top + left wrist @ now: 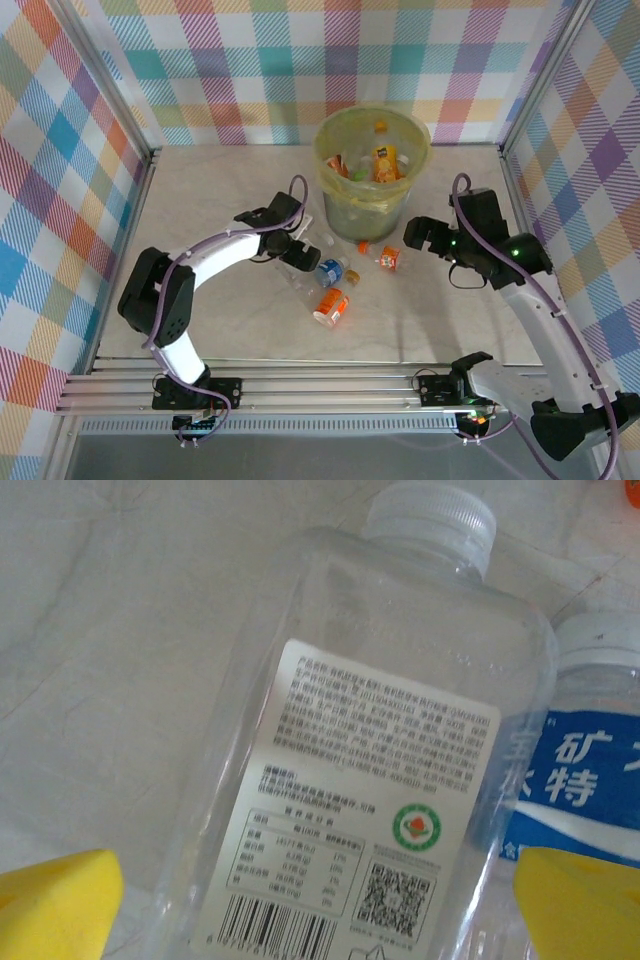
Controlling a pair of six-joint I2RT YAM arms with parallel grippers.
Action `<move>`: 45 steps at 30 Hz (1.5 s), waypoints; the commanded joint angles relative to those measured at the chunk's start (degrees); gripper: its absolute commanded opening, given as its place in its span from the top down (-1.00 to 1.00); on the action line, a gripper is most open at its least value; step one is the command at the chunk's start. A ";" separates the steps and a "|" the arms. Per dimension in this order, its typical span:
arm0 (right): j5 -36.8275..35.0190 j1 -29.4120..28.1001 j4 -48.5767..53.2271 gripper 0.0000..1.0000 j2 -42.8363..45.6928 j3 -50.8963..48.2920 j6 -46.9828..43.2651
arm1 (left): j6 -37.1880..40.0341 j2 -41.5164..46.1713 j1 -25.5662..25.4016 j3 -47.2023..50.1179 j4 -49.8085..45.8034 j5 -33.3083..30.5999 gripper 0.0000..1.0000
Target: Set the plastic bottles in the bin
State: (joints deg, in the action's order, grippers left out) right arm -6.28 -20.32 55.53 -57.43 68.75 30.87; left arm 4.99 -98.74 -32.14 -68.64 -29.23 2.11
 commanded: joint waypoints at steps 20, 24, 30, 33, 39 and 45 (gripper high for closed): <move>-1.70 -0.16 -2.26 -0.99 1.96 -3.61 3.00 | 0.13 -7.76 -0.99 -6.42 -2.67 -0.16 -1.00; -1.60 -0.12 -2.41 -0.99 1.95 -3.80 2.93 | -1.52 -8.15 -0.99 -6.18 -2.49 -5.23 -1.00; -1.74 -0.16 -2.32 -0.99 2.17 -4.15 3.05 | -4.23 -8.36 -0.09 -5.54 -2.45 -9.88 -1.00; -1.88 -0.11 -2.24 -0.99 2.40 -4.31 3.14 | -5.01 -8.14 0.89 -4.92 -2.13 -8.96 -1.00; -1.91 -0.16 -2.43 -0.99 2.51 -4.85 3.26 | -6.71 -8.91 3.19 -3.47 -2.10 -8.18 -1.00; -1.90 -0.16 -2.61 -0.99 2.52 -5.21 3.40 | -7.98 -9.10 5.75 -1.22 -0.66 -7.45 -0.86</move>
State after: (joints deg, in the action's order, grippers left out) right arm -7.53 -20.32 54.00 -55.72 64.27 33.69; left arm -1.76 -107.11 -27.53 -71.40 -29.67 -5.23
